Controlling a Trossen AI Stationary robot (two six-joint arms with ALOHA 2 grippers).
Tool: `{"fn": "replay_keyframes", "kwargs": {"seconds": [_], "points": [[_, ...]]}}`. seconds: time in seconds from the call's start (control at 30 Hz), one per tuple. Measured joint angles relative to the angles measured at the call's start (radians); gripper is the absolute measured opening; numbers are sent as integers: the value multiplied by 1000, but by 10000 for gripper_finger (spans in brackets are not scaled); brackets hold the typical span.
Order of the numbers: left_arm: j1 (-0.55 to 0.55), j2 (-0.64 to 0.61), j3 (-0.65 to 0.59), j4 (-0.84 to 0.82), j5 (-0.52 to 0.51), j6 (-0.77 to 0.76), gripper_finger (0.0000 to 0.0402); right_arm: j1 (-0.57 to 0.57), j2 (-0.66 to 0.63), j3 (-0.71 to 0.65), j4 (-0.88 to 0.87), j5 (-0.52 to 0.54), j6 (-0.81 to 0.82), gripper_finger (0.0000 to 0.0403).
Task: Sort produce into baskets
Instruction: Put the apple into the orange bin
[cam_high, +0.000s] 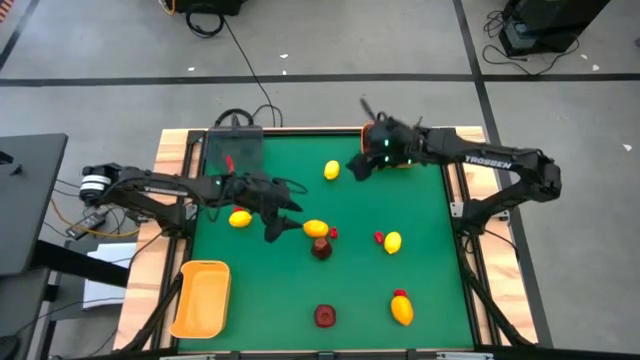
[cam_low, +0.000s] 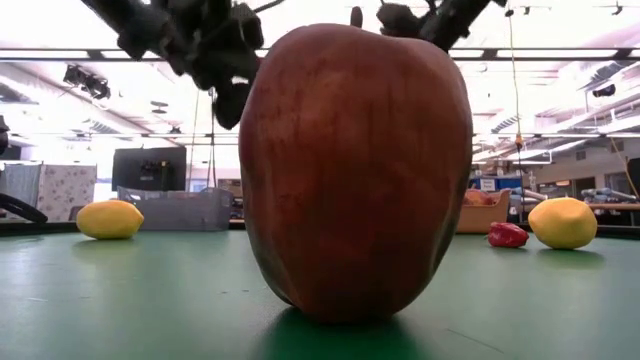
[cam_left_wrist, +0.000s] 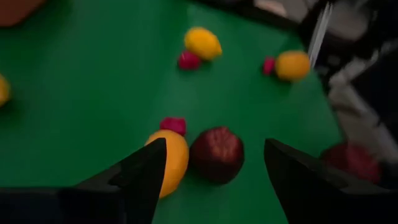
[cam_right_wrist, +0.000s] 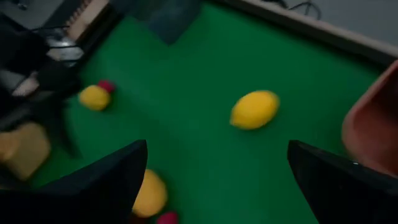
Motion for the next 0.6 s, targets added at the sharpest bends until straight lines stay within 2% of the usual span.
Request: {"fn": "replay_keyframes", "kwargs": {"seconds": [0.13, 0.3, 0.47, 0.6], "points": [[-23, 98, 0, 57, 49, 54, 289, 126, 0, 0, -53, 91, 126, 397], [-55, 193, 0, 148, 88, 85, 312, 216, 0, 0, -197, 187, 222, 397], [-83, 282, 2, 300, 81, 83, 331, 246, 0, 0, -267, 198, 216, 397], [-115, 349, 4, 396, 29, 59, 336, 246, 0, 0, -309, 187, 179, 397]]}}
